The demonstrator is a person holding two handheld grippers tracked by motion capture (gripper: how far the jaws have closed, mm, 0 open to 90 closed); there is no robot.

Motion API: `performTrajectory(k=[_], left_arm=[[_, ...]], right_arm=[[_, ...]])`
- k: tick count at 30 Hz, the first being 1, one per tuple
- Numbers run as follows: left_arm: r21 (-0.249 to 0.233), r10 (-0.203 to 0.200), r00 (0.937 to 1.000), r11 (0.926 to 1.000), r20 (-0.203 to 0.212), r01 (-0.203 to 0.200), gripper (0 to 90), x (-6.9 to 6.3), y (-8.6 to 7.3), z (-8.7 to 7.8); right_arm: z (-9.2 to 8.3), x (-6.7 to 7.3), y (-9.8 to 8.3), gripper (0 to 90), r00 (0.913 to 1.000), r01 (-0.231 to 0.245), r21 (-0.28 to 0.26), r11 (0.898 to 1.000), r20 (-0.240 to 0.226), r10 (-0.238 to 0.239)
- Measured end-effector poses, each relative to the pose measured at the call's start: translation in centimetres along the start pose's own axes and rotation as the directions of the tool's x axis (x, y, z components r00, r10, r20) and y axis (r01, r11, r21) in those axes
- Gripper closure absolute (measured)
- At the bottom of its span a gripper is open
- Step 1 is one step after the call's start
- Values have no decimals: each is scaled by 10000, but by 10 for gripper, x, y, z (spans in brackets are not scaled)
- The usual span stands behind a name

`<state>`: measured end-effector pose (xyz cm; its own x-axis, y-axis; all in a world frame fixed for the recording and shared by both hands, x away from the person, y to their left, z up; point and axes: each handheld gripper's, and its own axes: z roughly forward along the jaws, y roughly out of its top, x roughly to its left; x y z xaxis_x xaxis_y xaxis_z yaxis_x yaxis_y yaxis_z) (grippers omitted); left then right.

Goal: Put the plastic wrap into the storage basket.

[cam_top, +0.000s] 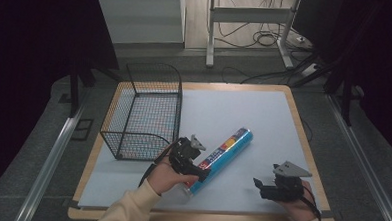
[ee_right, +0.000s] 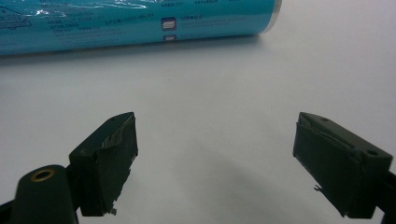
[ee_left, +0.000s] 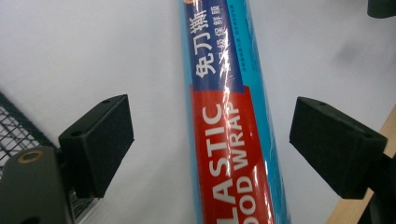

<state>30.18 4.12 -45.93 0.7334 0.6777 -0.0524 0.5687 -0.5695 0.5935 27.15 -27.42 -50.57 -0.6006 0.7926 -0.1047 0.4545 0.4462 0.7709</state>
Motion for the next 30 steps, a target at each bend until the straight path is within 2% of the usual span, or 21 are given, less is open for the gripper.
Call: performTrajectory(k=[8,30], left_arm=[[106,103,9998,9999,169,-105,126,-2,7,9],[434,262,9993,9987,278,-274,128,-8,31,30]], right_arm=[[0,0,0,142,10000,10,54,10000,3,-10],[1,-1,-1,142,10000,23,191,9998,34,-23]])
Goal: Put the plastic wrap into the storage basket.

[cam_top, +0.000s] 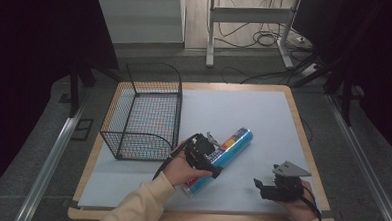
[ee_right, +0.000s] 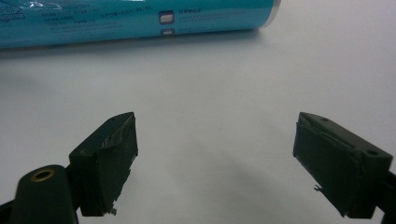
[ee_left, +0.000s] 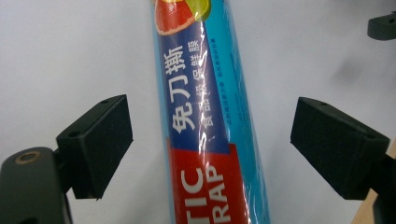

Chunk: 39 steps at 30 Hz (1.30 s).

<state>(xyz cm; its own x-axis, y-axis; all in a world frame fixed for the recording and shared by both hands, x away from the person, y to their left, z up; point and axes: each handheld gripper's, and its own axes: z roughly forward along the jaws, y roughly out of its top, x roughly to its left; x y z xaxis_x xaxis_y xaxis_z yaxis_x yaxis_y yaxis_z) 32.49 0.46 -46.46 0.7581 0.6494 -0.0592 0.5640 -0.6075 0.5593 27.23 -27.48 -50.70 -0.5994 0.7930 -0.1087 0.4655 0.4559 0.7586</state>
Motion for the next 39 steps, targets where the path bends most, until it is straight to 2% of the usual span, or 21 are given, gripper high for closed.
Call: performTrajectory(k=[6,11,21,24,27,30,31,33,34,39], left_arm=[[107,50,10000,9999,-63,-50,129,-1,9,6],[284,-82,9998,9996,-206,88,134,-1,18,14],[782,-144,9996,9968,-255,164,134,0,32,37],[1044,-117,9996,9944,-268,144,135,0,36,45],[1157,-384,9989,9924,-286,415,147,2,39,53],[1372,-430,9988,9895,-251,461,163,2,40,58],[1621,-266,9993,9863,-273,307,182,3,40,60],[1626,-336,9990,9860,-286,378,194,3,40,62],[1823,-231,9993,9828,-307,283,215,3,41,64],[2050,-284,9987,9781,-432,367,244,1,41,67]], right_arm=[[1,0,0,141,10000,-8,27,10000,-9,8],[1,0,-1,142,10000,-27,42,10000,0,27],[2,-1,-1,142,10000,-49,131,9999,26,49],[2,-1,-1,142,10000,-47,168,9998,11,47],[2,-2,-1,142,10000,-41,179,9998,26,41],[2,-2,-2,142,10000,-39,205,9998,19,39],[2,-2,-2,142,10000,-51,207,9998,26,51],[2,-2,-2,142,10000,-53,207,9998,24,53],[2,-2,-2,142,10000,-80,216,9997,15,80],[2,-2,-2,142,10000,-58,219,9997,19,58]])
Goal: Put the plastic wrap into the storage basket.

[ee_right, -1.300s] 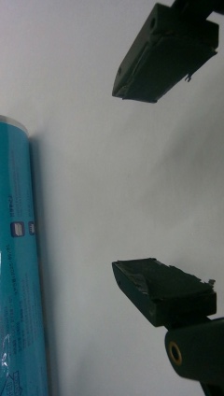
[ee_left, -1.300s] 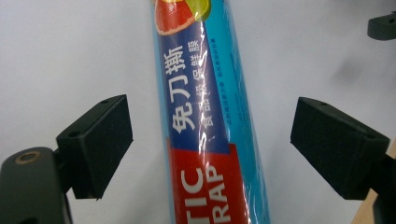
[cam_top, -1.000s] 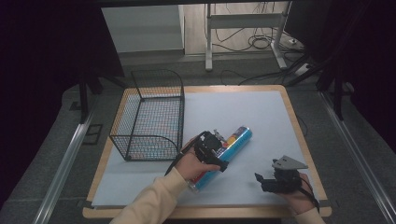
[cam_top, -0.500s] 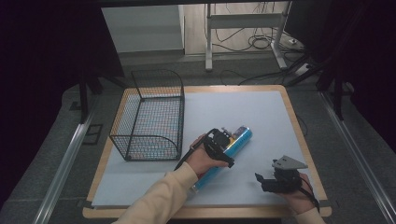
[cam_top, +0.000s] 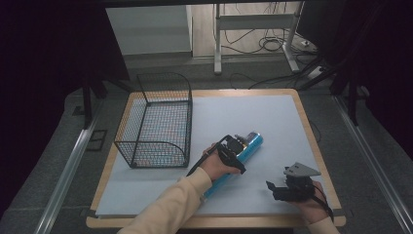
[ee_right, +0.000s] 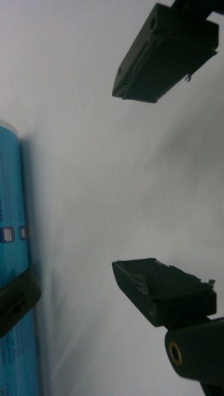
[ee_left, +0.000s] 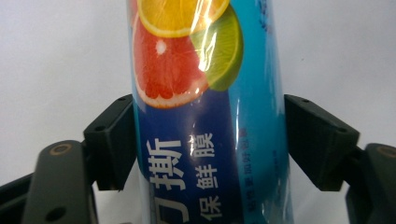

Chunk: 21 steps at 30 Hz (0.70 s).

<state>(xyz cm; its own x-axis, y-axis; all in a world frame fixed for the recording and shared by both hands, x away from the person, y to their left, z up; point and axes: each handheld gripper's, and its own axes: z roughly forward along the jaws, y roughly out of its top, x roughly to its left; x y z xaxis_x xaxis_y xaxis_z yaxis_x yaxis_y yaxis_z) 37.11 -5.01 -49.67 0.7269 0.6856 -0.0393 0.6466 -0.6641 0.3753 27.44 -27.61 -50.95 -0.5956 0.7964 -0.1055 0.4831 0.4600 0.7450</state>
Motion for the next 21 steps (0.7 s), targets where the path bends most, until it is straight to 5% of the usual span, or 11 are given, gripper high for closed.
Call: performTrajectory(k=[5,13,21], left_arm=[[228,78,9999,9997,-85,-76,281,1,-1,2],[368,-207,9991,9991,358,194,308,8,1,1],[576,299,9984,9978,488,-327,313,6,4,-7]], right_arm=[[-1,0,1,144,10000,20,-69,10000,37,-20],[-1,0,1,144,10000,26,-58,10000,69,-26],[-2,-1,1,145,9999,29,-197,9998,140,-26]])
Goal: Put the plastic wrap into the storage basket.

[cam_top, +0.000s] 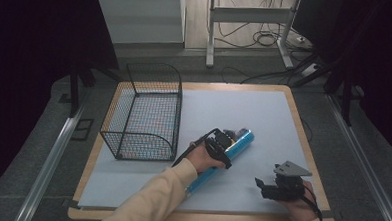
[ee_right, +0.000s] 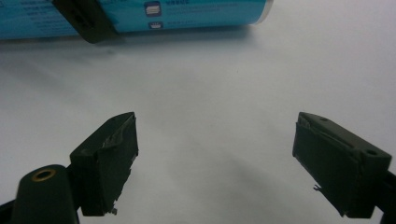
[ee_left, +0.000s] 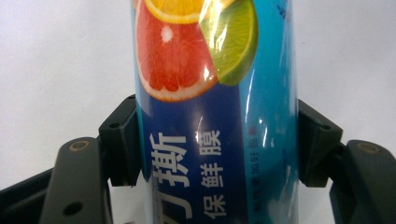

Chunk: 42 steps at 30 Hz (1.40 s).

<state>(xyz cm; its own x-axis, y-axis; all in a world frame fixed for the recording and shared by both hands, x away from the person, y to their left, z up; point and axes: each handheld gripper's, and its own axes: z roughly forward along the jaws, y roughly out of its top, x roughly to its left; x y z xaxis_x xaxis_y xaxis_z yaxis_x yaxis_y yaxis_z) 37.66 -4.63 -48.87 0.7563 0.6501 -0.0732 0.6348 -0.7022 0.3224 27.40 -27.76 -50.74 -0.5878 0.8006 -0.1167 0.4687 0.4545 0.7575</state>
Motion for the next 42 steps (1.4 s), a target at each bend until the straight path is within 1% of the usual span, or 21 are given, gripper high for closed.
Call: performTrajectory(k=[3,6,8,12,16,19,23,29,36,42], left_arm=[[50,155,9998,9999,148,-155,314,0,1,-6],[23,340,9993,9994,149,-341,315,-2,3,-12],[-36,445,9989,9990,147,-444,315,-2,3,-16],[-248,508,9985,9984,209,-503,316,-1,4,-28],[-493,472,9986,9977,238,-460,317,3,5,-41],[-595,575,9982,9966,181,-563,317,5,5,-50],[-793,497,9984,9957,261,-475,318,7,4,-59],[-954,592,9981,9938,163,-574,318,8,6,-74],[-1180,559,9984,9915,8,-554,318,8,8,-83],[-1220,583,9983,9909,31,-575,319,10,10,-87]], right_arm=[[0,0,0,146,10000,15,-16,10000,23,-15],[-2,0,1,149,9999,-2,-124,9999,118,3],[-2,0,1,150,9999,-38,-177,9998,146,41],[-2,0,1,150,9999,-28,-163,9999,126,30],[-2,0,1,150,9999,-31,-172,9998,127,33],[-3,0,1,150,9999,-20,-166,9999,143,22],[-3,0,1,150,9999,-24,-175,9998,128,26],[-3,0,1,150,9999,-25,-207,9998,160,28],[-3,0,1,150,9999,-24,-212,9998,149,27],[-3,0,1,150,9999,-2,-261,9997,123,5]])
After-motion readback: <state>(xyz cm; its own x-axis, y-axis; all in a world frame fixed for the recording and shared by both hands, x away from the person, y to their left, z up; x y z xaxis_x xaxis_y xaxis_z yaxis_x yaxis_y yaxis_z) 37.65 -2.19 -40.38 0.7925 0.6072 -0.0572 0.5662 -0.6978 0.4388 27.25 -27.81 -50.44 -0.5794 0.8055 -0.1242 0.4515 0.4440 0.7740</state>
